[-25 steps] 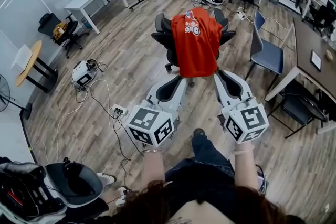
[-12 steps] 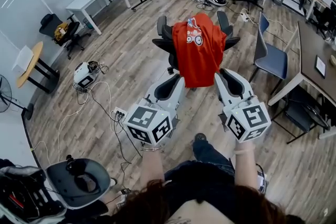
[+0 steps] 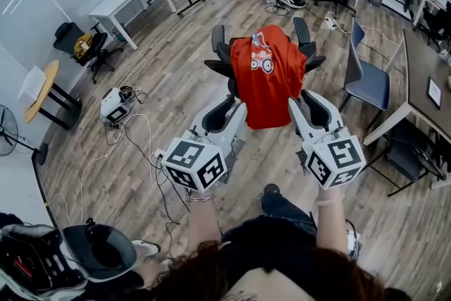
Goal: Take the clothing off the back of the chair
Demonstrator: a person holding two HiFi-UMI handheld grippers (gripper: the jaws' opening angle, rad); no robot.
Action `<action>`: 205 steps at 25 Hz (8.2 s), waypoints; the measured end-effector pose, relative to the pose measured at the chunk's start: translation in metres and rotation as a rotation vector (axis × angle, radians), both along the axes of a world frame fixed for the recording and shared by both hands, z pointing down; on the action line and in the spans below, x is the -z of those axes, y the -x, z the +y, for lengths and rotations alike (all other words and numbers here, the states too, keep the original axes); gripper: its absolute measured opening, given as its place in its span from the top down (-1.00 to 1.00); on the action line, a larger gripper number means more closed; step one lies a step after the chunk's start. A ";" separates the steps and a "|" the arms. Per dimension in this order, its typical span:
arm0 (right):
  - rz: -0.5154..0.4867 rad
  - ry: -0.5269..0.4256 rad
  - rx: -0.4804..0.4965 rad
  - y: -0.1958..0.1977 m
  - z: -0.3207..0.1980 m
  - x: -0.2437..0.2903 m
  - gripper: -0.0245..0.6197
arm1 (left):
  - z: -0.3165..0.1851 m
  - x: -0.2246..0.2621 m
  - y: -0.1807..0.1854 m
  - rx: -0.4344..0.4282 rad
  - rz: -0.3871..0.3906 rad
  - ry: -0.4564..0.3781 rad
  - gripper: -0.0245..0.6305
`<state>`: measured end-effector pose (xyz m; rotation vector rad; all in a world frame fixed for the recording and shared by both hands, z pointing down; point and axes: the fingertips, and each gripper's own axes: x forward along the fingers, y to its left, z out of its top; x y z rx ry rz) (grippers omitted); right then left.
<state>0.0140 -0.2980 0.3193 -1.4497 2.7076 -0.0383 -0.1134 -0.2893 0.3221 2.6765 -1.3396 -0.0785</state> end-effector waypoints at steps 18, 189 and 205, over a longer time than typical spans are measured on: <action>0.000 0.084 -0.035 -0.020 -0.073 -0.029 0.22 | -0.078 -0.030 0.005 0.011 0.053 0.136 0.36; 0.069 0.034 0.244 -0.056 0.258 0.011 0.76 | 0.267 0.030 -0.156 -0.108 0.035 -0.009 0.66; 0.063 0.027 0.232 -0.075 0.251 0.012 0.76 | 0.260 0.031 -0.175 -0.133 0.022 -0.014 0.66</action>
